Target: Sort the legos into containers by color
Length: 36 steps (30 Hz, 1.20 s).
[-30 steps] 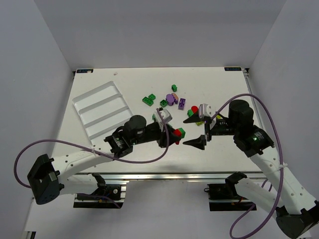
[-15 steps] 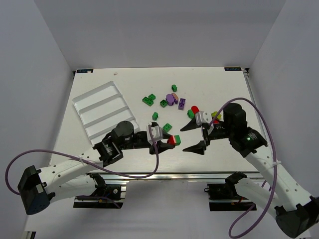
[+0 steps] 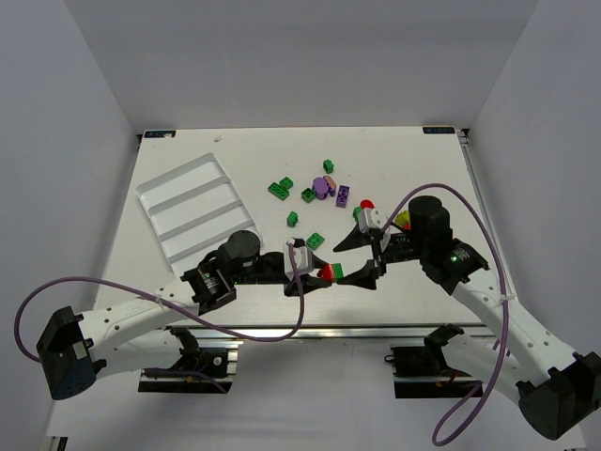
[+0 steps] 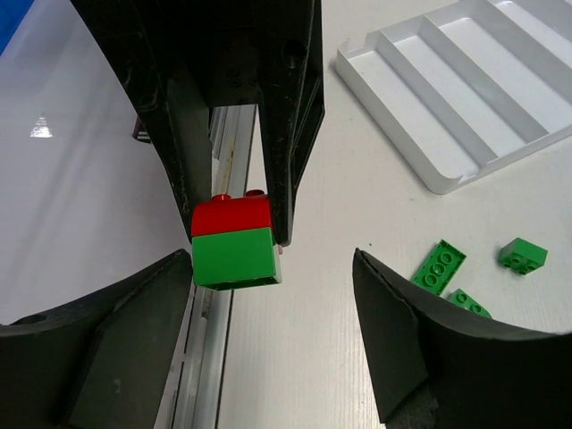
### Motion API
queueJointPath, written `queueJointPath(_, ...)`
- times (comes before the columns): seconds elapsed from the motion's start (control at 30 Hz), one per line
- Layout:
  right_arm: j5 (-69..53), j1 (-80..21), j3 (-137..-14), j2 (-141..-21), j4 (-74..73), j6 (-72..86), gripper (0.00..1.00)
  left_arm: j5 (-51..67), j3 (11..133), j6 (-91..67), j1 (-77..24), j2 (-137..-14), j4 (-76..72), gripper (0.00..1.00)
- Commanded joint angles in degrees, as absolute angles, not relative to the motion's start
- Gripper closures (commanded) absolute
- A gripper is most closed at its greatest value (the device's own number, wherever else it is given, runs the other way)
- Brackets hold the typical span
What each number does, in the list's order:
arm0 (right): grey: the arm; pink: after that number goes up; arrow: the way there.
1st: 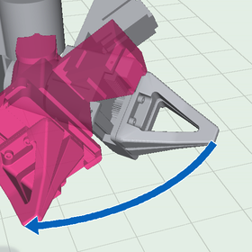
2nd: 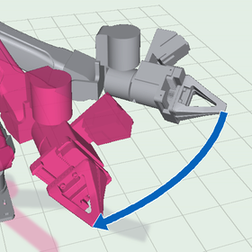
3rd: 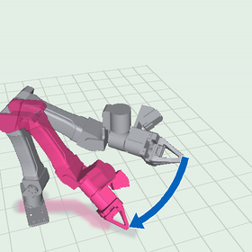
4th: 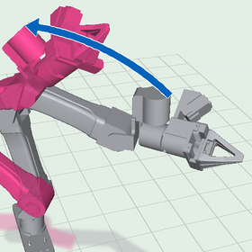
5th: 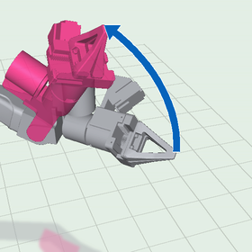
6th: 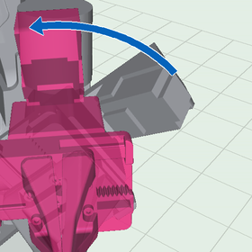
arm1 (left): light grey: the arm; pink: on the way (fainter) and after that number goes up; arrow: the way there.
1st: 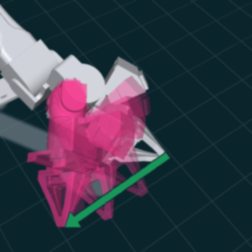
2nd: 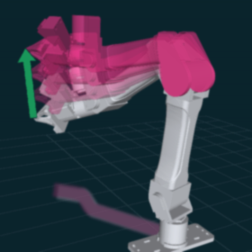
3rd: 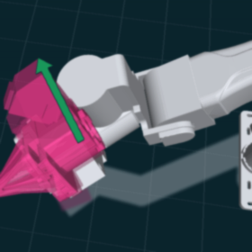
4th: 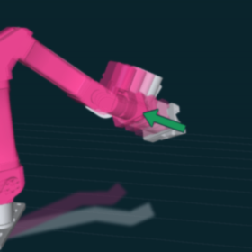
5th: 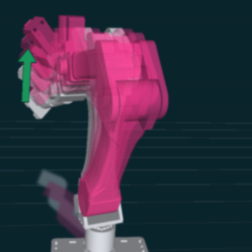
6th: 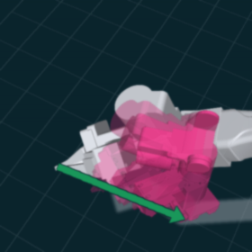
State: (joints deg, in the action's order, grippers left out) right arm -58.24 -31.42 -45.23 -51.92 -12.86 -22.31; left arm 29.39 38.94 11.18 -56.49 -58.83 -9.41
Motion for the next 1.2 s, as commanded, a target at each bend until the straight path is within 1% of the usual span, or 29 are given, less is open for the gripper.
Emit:
queueJointPath(0.0, -58.9, -32.4, -45.1, -52.5, -10.5, -22.6, 0.23, 30.5, 38.8, 11.9, -57.0, -58.8, -9.7, 1.00)
queueJointPath(0.17, -59.9, -32.8, -45.0, -52.4, -11.7, -24.3, 0.30, 30.2, 38.7, 11.8, -57.0, -58.1, -10.2, 1.00)
queueJointPath(0.2, -60.2, -32.8, -45.0, -52.4, -11.9, -25.0, 0.35, 30.2, 38.6, 11.7, -57.0, -58.0, -10.2, 1.00)
queueJointPath(0.23, -60.6, -32.8, -45.0, -52.4, -11.9, -25.0, 0.38, 30.1, 38.5, 11.8, -57.0, -57.8, -10.3, 1.00)
queueJointPath(0.27, -61.0, -32.8, -45.2, -52.6, -12.5, -25.4, 0.48, 30.1, 38.5, 11.7, -57.0, -57.7, -10.3, 1.00)
queueJointPath(0.37, -61.3, -32.8, -45.4, -52.8, -13.4, -26.5, 0.60, 29.8, 38.5, 12.0, -57.0, -57.6, -10.0, 1.00)
queueJointPath(0.4, -61.4, -32.8, -45.4, -52.8, -13.4, -26.5, 0.67, 29.8, 38.4, 12.1, -57.0, -57.5, -9.9, 1.00)
queueJointPath(0.47, -61.3, -32.8, -45.4, -52.8, -13.8, -26.8, 0.72, 29.7, 38.3, 12.4, -57.0, -57.0, -9.8, 1.00)
queueJointPath(0.53, -61.3, -32.8, -45.4, -52.6, -14.1, -27.2, 0.84, 29.4, 38.1, 12.6, -57.0, -56.4, -9.8, 1.00)
queueJointPath(0.57, -61.0, -32.8, -45.4, -52.5, -14.4, -27.3, 1.00, 29.0, 37.9, 12.8, -57.0, -55.8, -9.9, 1.00)
queueJointPath(1.03, -56.1, -31.4, -43.7, -49.0, -10.8, -25.2, 1.00, 24.3, 37.0, 14.9, -57.0, -51.8, -8.9, 1.00)
queueJointPath(1.1, -54.2, -31.3, -43.3, -48.4, -10.0, -24.4, 1.00, 22.2, 37.0, 14.6, -57.0, -51.5, -8.8, 1.00)
queueJointPath(1.13, -51.4, -31.3, -43.2, -48.1, -9.7, -24.3, 1.00, 20.6, 37.0, 14.4, -57.0, -51.4, -8.9, 1.00)
queueJointPath(1.17, -49.7, -31.3, -42.6, -47.2, -8.4, -23.9, 1.00, 16.1, 37.0, 13.9, -56.9, -51.2, -9.0, 1.00)
